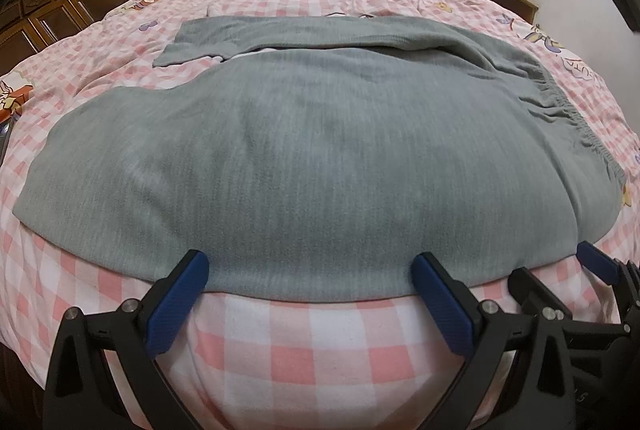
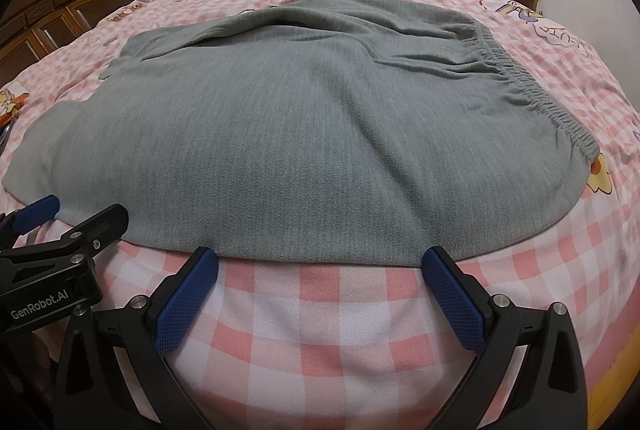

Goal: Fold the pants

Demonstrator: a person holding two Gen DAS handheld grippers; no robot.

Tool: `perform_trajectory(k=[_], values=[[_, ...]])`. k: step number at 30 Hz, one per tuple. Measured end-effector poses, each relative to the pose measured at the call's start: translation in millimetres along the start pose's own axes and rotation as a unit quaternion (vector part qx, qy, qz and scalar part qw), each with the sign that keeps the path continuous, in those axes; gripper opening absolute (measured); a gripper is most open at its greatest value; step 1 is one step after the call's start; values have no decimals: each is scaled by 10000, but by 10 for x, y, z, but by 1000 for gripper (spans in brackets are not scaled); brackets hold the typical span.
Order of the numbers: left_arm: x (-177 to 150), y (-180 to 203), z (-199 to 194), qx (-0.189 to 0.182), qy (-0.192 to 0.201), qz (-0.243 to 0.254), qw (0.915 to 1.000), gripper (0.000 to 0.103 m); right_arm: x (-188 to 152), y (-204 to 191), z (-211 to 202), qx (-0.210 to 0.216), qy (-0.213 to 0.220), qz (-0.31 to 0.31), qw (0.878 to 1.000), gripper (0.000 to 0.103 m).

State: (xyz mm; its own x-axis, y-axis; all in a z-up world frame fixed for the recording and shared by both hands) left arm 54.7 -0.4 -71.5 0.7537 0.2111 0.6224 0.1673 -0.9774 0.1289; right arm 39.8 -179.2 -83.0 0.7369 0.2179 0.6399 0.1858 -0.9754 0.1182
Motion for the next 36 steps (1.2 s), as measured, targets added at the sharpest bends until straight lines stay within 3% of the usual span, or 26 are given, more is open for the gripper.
perform_trajectory(k=[36], values=[[-16, -14, -11, -30, 23, -109, 9999, 103, -5, 4, 11, -121, -40, -111, 9999, 103]])
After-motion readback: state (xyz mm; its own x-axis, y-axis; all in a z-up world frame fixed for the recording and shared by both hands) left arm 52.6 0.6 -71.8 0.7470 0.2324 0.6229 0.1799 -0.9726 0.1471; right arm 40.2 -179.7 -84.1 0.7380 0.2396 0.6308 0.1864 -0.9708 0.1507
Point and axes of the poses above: each gripper's, at about its wrist camera, not at the fingertips, and z roughly the way its jaws point, y to its right, x to its top, the point moved 9 cm from there along z, roughly the way its jaws point, and after that the axes turned 12 degrees about -z, right-handed, at the moved point
